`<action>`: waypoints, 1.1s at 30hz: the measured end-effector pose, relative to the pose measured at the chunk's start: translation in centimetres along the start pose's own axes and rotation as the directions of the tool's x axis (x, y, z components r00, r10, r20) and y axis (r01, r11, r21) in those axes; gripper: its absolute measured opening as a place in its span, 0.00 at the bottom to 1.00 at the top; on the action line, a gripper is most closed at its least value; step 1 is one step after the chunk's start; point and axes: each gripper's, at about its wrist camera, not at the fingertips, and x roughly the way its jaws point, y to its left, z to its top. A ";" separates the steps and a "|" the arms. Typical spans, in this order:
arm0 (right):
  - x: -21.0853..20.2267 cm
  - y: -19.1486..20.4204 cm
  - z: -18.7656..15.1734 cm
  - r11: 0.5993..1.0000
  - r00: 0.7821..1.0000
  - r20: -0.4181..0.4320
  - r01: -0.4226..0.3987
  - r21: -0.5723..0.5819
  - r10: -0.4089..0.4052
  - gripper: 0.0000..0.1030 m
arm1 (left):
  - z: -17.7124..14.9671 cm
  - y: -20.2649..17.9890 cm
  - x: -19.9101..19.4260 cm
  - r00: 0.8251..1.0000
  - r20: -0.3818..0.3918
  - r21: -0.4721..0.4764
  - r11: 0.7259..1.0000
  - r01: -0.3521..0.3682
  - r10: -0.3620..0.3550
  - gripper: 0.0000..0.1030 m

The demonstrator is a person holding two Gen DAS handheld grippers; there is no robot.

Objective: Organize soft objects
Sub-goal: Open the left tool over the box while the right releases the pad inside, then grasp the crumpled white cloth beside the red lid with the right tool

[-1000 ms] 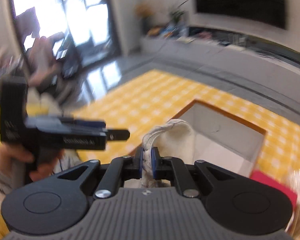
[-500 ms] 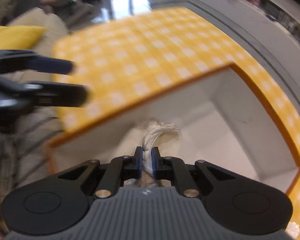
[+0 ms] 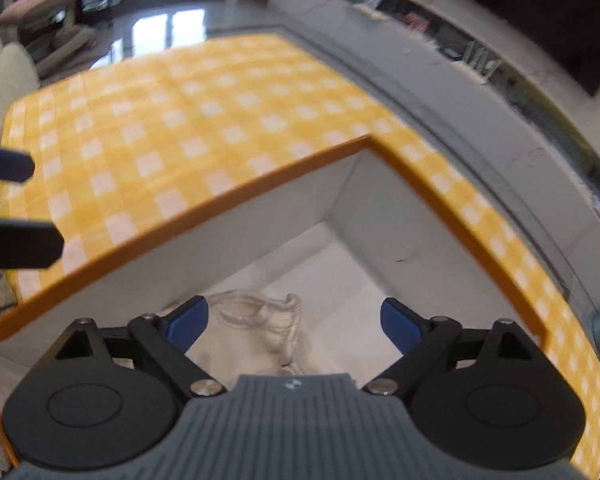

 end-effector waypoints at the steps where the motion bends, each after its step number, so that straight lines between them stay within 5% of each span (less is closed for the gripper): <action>1: -0.6 -0.2 0.0 1.000 1.000 0.014 0.017 0.020 -0.017 0.91 | 0.0 -0.1 -0.1 1.000 0.001 0.000 1.000 0.002 -0.002 0.85; 11: -10.6 -2.8 -3.8 0.954 0.964 0.146 0.186 0.236 -0.224 0.97 | 0.2 -2.8 -1.1 0.997 0.016 0.027 0.997 0.072 -0.073 0.85; 18: -12.3 -4.0 -11.2 0.813 0.941 0.008 0.288 0.507 -0.338 0.97 | -0.3 -6.2 -1.0 0.990 -0.003 0.072 0.987 0.144 -0.144 0.85; 23: -10.5 -3.4 -13.8 0.757 0.960 -0.048 0.247 0.604 -0.275 0.97 | -0.9 -8.0 -1.5 0.984 0.025 0.123 0.977 0.174 -0.178 0.85; 30: -9.2 -1.9 -14.1 0.757 0.905 -0.115 0.408 0.510 -0.410 0.97 | -1.1 -8.9 -1.1 0.984 0.015 0.152 0.973 0.174 -0.178 0.85; 33: -9.0 -0.7 -14.7 0.788 0.889 -0.078 0.438 0.433 -0.451 0.86 | -1.2 -8.8 -0.9 0.985 0.007 0.146 0.975 0.169 -0.172 0.85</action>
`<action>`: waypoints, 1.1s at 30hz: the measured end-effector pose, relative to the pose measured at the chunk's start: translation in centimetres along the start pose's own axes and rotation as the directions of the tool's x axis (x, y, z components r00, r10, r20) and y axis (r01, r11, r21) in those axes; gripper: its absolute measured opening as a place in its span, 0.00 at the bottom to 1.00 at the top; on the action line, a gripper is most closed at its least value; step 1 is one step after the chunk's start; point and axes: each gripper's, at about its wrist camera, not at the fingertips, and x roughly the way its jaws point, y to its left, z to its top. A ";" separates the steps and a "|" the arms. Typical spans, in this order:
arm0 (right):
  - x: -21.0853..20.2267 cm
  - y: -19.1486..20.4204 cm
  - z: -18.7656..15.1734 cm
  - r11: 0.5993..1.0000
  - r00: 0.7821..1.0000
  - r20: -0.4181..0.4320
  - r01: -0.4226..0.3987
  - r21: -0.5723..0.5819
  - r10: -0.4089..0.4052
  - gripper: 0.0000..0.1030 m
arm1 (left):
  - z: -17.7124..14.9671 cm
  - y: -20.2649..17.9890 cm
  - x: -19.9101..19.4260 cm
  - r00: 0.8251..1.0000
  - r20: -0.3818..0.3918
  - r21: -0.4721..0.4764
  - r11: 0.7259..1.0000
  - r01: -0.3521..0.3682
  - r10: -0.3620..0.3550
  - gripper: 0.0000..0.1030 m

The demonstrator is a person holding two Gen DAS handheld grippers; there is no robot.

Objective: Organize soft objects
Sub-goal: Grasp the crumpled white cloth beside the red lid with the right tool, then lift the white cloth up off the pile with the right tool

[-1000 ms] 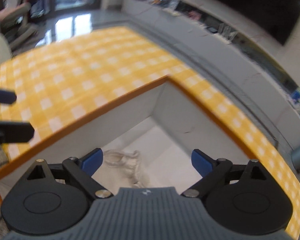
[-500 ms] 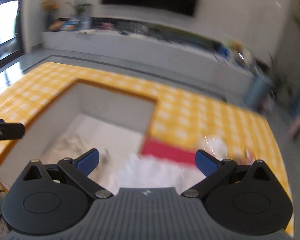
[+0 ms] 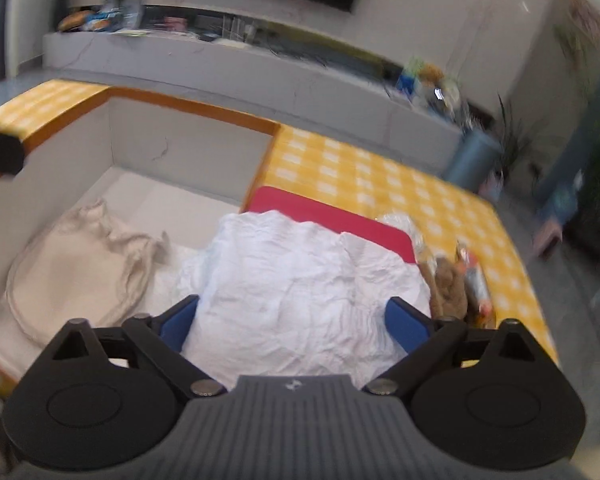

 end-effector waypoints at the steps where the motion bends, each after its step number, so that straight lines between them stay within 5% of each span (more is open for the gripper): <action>1: -0.3 0.1 -0.1 1.000 1.000 0.014 -0.005 -0.012 0.006 0.81 | 0.0 0.1 0.0 1.000 -0.002 -0.003 1.000 0.000 0.000 0.85; 5: -1.7 0.5 0.0 0.997 0.997 0.048 -0.050 -0.059 0.053 0.54 | -0.1 0.2 -0.2 1.000 0.001 -0.010 1.000 -0.008 0.008 0.85; 7: -2.6 0.9 0.2 0.992 0.994 0.060 -0.089 -0.089 0.094 0.24 | -0.1 0.0 -0.3 1.000 0.003 -0.009 1.000 -0.015 0.015 0.85; 9: -3.6 0.5 0.6 0.983 0.982 0.068 -0.169 -0.068 0.174 0.09 | -0.1 -0.3 -0.6 1.000 0.015 -0.007 1.000 -0.021 0.021 0.85; 17: -9.5 -8.7 1.6 0.943 0.937 0.241 -0.294 0.159 0.252 0.09 | 0.0 -1.6 -1.0 1.000 0.025 0.018 1.000 -0.001 0.000 0.85; 19: -11.2 -11.7 1.2 0.922 0.923 0.299 -0.315 0.226 0.242 0.09 | -0.1 -2.0 -0.9 1.000 0.020 0.030 1.000 0.001 -0.002 0.85; 22: -12.0 -15.8 -0.2 0.907 0.930 0.322 -0.282 0.313 0.178 0.09 | -0.3 -2.7 -0.7 1.000 0.013 0.049 0.999 0.001 -0.001 0.85; 28: -7.2 -21.3 -4.5 0.881 0.975 0.200 -0.178 0.438 0.097 0.10 | -0.5 -3.9 -0.5 1.000 0.005 0.084 0.996 -0.005 0.005 0.85; 33: -2.7 -21.3 -6.5 0.934 0.997 -0.062 -0.017 0.357 0.042 0.15 | -0.7 -4.6 0.2 1.000 -0.008 0.108 0.994 -0.019 0.020 0.85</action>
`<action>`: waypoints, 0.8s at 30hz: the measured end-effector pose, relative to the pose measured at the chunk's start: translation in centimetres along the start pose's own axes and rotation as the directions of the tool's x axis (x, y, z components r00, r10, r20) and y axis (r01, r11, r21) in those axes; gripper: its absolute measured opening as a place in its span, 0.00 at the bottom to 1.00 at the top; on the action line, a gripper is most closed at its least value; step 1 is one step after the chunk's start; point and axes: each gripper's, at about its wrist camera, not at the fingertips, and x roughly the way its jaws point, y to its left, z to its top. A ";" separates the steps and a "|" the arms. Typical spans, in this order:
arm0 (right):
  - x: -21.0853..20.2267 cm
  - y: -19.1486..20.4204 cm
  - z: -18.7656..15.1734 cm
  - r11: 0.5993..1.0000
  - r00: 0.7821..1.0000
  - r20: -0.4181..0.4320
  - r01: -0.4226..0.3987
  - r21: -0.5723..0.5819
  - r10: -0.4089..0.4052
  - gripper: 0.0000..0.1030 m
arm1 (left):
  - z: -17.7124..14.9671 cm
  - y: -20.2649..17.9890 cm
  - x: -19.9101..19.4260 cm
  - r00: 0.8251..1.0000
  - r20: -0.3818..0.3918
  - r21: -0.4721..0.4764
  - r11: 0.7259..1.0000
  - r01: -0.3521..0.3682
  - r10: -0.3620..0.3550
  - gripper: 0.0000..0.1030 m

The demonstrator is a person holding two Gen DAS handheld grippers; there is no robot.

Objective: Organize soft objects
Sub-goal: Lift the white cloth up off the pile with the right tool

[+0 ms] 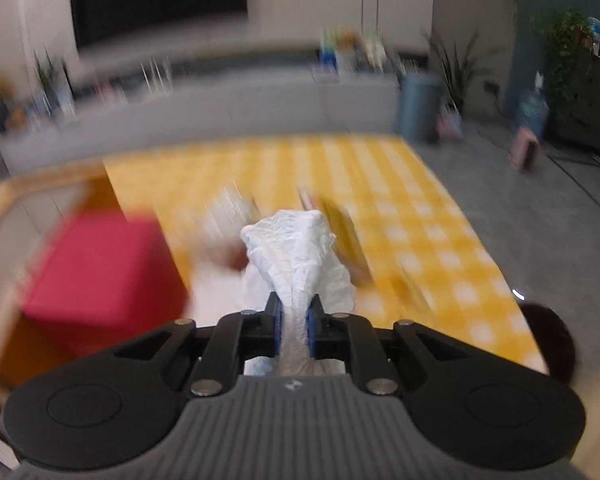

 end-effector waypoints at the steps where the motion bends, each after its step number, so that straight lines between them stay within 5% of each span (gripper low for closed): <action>1: 0.5 0.3 -0.3 1.000 0.999 -0.039 -0.010 -0.019 0.010 0.18 | 0.0 -0.1 0.2 1.000 -0.005 0.002 1.000 -0.004 0.004 0.85; 3: 0.7 0.8 -1.3 0.995 0.997 -0.073 -0.041 -0.092 0.035 0.25 | -0.1 -0.5 0.6 1.000 -0.016 0.011 1.000 -0.010 0.010 0.85; 5: 1.0 1.6 -1.8 0.991 0.993 -0.108 -0.062 -0.118 0.050 0.49 | -0.2 -0.7 0.9 1.000 -0.023 0.020 1.000 -0.014 0.015 0.85; 7: 1.9 2.4 -2.2 0.986 0.984 -0.162 -0.094 -0.136 0.071 0.88 | -0.3 -1.0 0.9 1.000 -0.027 0.031 0.999 -0.012 0.013 0.85; 13: 4.9 4.2 -2.4 0.987 0.977 -0.212 -0.046 -0.152 0.013 0.97 | -0.4 -0.9 0.5 1.000 -0.021 0.037 0.999 -0.005 0.005 0.85; 17: 6.0 4.7 -2.7 0.986 0.972 -0.225 0.022 -0.164 -0.059 0.92 | -0.4 -0.4 0.3 1.000 -0.018 0.020 1.000 -0.010 0.010 0.85; 20: 5.6 4.3 -3.1 0.975 0.977 -0.192 0.046 -0.219 -0.090 0.38 | -0.4 -0.1 0.3 1.000 -0.017 0.011 1.000 -0.013 0.013 0.85; 22: 5.2 3.4 -3.1 0.978 0.977 -0.190 0.060 -0.201 -0.099 0.24 | -0.4 0.0 0.3 1.000 -0.017 0.008 1.000 -0.014 0.014 0.85; 24: 4.0 2.2 -2.7 0.988 0.984 -0.172 0.008 -0.152 -0.035 0.21 | -0.3 0.0 0.1 1.000 -0.016 0.009 1.000 -0.016 0.017 0.85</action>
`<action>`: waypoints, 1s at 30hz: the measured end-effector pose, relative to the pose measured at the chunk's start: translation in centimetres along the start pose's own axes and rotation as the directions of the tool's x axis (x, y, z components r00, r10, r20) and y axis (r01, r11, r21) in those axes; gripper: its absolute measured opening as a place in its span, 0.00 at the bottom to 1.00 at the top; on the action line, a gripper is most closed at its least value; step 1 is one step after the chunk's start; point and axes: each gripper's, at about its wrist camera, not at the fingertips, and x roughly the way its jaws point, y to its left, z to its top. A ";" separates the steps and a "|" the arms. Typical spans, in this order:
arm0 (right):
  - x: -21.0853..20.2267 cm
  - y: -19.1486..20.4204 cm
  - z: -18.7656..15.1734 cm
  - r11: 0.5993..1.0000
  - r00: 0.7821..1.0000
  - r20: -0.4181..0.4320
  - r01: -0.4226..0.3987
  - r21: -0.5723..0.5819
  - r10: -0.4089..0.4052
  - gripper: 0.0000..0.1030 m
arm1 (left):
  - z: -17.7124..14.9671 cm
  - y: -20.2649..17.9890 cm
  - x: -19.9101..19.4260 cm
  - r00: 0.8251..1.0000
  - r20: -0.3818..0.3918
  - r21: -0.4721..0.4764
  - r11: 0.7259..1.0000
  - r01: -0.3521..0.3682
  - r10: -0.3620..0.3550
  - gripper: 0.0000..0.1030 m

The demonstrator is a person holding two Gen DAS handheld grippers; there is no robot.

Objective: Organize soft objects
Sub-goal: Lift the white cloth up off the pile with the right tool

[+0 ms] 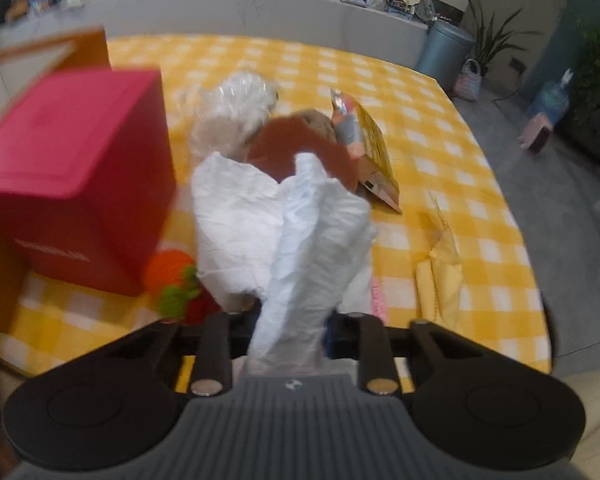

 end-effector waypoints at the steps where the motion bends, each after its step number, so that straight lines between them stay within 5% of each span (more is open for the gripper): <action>1: -1.1 -0.5 0.0 1.000 0.999 0.028 -0.028 0.015 0.027 0.20 | 0.0 0.0 -0.1 1.000 0.002 0.003 1.000 -0.001 0.001 0.85; 5: -5.3 -3.3 0.6 0.968 0.962 0.209 -0.209 0.141 0.177 0.20 | -0.1 0.0 -0.1 1.000 0.001 0.001 1.000 -0.002 0.002 0.85; 9: -4.7 -5.1 1.2 0.842 0.854 0.310 -0.492 0.220 0.418 0.21 | -0.2 0.0 0.1 1.000 -0.013 0.003 1.000 -0.011 0.011 0.85; 10: -3.5 -5.0 1.3 0.833 0.856 0.288 -0.499 0.240 0.430 0.21 | -0.2 0.0 0.1 1.000 -0.015 0.004 1.000 -0.014 0.014 0.85; 14: 1.7 -3.1 1.4 0.936 0.965 0.070 -0.262 0.235 0.252 0.27 | -0.1 -0.1 0.0 1.000 -0.011 0.009 1.000 -0.012 0.012 0.85; 16: 2.3 -3.0 1.2 0.949 0.974 0.046 -0.226 0.219 0.221 0.53 | -0.1 0.0 0.0 1.000 -0.011 0.007 1.000 -0.011 0.011 0.85; 19: 2.4 -3.1 1.5 0.962 0.988 0.030 -0.154 0.223 0.152 0.75 | -0.1 -0.1 0.3 1.000 -0.023 0.012 1.000 -0.013 0.013 0.85; 23: 2.6 -3.5 1.2 0.949 0.980 0.042 -0.201 0.245 0.196 0.68 | -0.2 -0.4 0.1 1.000 -0.021 0.031 0.999 -0.008 0.008 0.85; 30: 1.3 -3.4 0.6 0.951 0.966 0.099 -0.255 0.177 0.241 0.24 | -0.1 -0.9 0.0 1.000 -0.017 0.042 0.999 -0.018 0.018 0.85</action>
